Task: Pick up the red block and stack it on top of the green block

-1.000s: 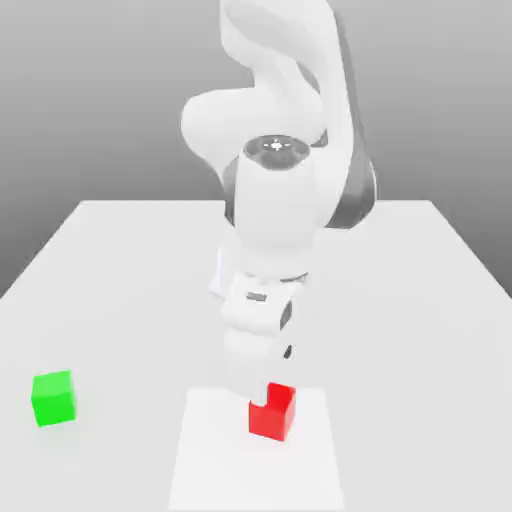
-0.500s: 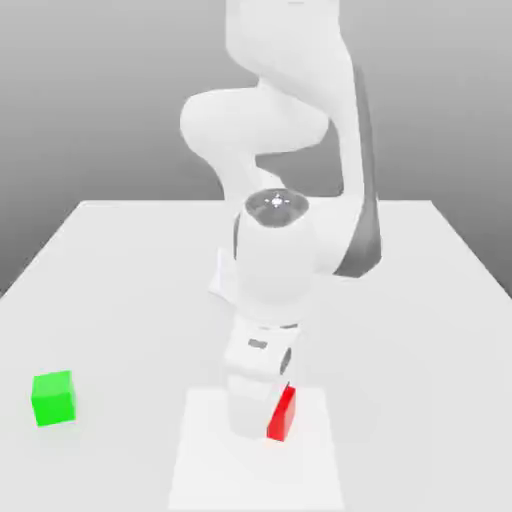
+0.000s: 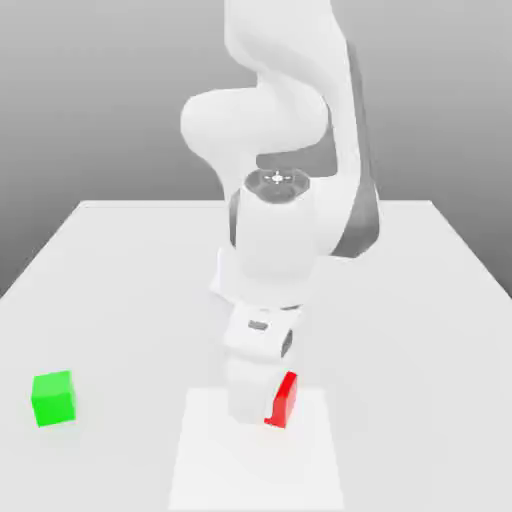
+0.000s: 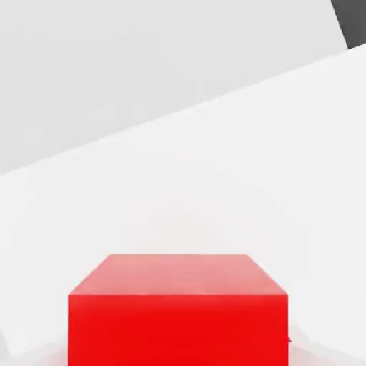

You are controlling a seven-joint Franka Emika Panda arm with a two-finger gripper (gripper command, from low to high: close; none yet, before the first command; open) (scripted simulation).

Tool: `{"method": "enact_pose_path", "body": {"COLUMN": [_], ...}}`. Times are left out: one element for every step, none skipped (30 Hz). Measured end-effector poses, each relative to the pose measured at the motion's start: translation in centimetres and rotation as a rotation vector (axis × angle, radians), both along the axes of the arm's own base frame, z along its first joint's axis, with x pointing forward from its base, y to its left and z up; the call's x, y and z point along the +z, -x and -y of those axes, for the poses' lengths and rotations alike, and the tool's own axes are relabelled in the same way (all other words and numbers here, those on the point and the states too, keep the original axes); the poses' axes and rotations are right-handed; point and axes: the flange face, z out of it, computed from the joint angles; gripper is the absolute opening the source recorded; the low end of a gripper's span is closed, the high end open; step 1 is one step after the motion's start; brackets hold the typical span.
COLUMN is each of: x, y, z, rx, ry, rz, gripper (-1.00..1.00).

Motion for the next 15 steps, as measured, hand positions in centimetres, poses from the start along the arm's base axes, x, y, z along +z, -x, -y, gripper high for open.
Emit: {"method": "enact_pose_path", "body": {"x": [0.4, 0.7, 1.0, 1.3, 1.5, 1.7, 1.9, 2.1, 2.3, 2.5, 2.7, 2.9, 3.1, 3.4, 3.6], "y": [0.0, 0.1, 0.2, 0.3, 0.4, 0.6, 0.8, 0.6, 0.2, -0.1, -0.4, -0.5, -0.6, -0.4, -0.2], "z": [0.0, 0.0, 0.0, 0.0, 0.0, 0.0, 0.1, 0.3, 1.2, 2.8, 5.0, 7.4, 10.0, 12.5, 15.1], "rx": [-0.001, -0.002, -0.003, -0.004, -0.004, -0.006, -0.007, -0.021, -0.057, -0.114, -0.183, -0.258, -0.337, -0.416, -0.496], "ry": [0.0, -0.001, -0.001, -0.001, -0.001, -0.001, -0.001, -0.001, 0.0, 0.0, 0.0, 0.0, 0.0, 0.0, -0.001], "rz": [-0.001, -0.002, -0.003, -0.005, -0.008, -0.01, -0.013, -0.015, -0.017, -0.019, -0.02, -0.021, -0.022, -0.022, -0.022], "gripper": [-1.0, -1.0, -1.0, -1.0, -1.0, -1.0, -1.0, -1.0, -1.0, -1.0, -1.0, -1.0, -1.0, -1.0, -1.0]}}
